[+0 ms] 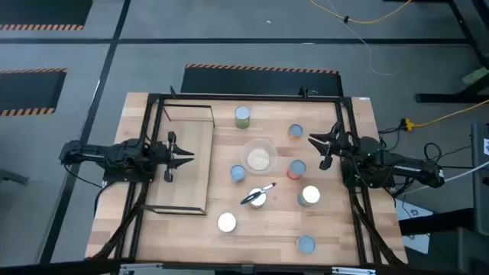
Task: Pick and place cans onto a shelf
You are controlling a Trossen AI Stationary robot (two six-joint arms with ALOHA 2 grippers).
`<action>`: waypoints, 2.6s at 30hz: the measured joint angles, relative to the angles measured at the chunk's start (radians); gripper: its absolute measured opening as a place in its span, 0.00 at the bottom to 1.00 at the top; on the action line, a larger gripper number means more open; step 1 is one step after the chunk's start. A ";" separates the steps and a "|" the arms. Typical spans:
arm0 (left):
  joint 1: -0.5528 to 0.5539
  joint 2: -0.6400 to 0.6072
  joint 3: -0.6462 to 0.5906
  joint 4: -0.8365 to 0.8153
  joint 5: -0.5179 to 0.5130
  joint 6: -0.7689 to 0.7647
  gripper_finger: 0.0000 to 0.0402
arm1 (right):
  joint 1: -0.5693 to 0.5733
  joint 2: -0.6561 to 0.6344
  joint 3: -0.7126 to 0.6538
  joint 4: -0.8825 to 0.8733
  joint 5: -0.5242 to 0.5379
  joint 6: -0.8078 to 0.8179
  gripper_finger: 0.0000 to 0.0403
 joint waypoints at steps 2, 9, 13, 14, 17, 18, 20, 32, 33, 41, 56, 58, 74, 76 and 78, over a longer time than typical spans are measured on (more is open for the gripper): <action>0.000 0.000 0.000 0.000 0.000 0.000 0.17 | 0.000 0.000 0.000 0.000 0.000 0.000 0.22; 0.000 0.000 0.000 0.000 0.000 0.000 0.17 | 0.000 0.000 0.000 0.000 0.000 0.000 0.22; 0.000 0.000 0.000 0.000 0.000 0.000 0.17 | 0.000 0.000 0.000 0.000 0.000 0.000 0.22; 0.000 0.000 0.000 0.000 0.000 0.000 0.17 | 0.000 0.000 0.000 0.000 0.000 0.000 0.22; 0.000 0.000 0.000 0.000 0.000 0.000 0.17 | 0.000 0.000 0.000 0.000 0.000 0.000 0.22; 0.000 0.000 0.000 0.000 0.000 0.000 0.17 | 0.000 0.000 0.000 0.000 0.000 0.000 0.22; 0.000 0.000 0.000 0.000 0.000 0.000 0.17 | 0.000 0.000 0.000 0.000 0.000 0.000 0.22; 0.000 0.000 0.000 0.000 0.000 0.000 0.17 | 0.000 0.000 0.000 0.000 0.000 0.000 0.22; 0.000 0.000 0.000 0.000 0.000 0.000 0.17 | 0.000 0.000 0.000 0.000 0.000 0.000 0.22; 0.000 0.000 0.000 0.000 0.000 0.000 0.17 | 0.000 0.000 0.000 0.000 0.000 0.000 0.22; 0.000 0.000 0.000 0.004 0.000 0.000 0.17 | 0.000 0.000 0.000 0.000 0.000 0.000 0.22; 0.000 0.000 0.000 0.006 0.000 0.000 0.17 | 0.000 0.000 0.000 0.000 0.000 0.000 0.22; 0.000 0.000 0.000 0.135 -0.050 -0.087 0.19 | 0.000 0.000 0.000 0.000 0.000 0.000 0.22; 0.000 0.000 0.000 0.145 -0.050 -0.126 0.22 | 0.000 0.000 0.000 0.000 0.000 0.000 0.22; 0.000 0.000 0.000 0.148 -0.050 -0.156 0.27 | 0.000 0.000 0.000 0.000 0.000 0.000 0.22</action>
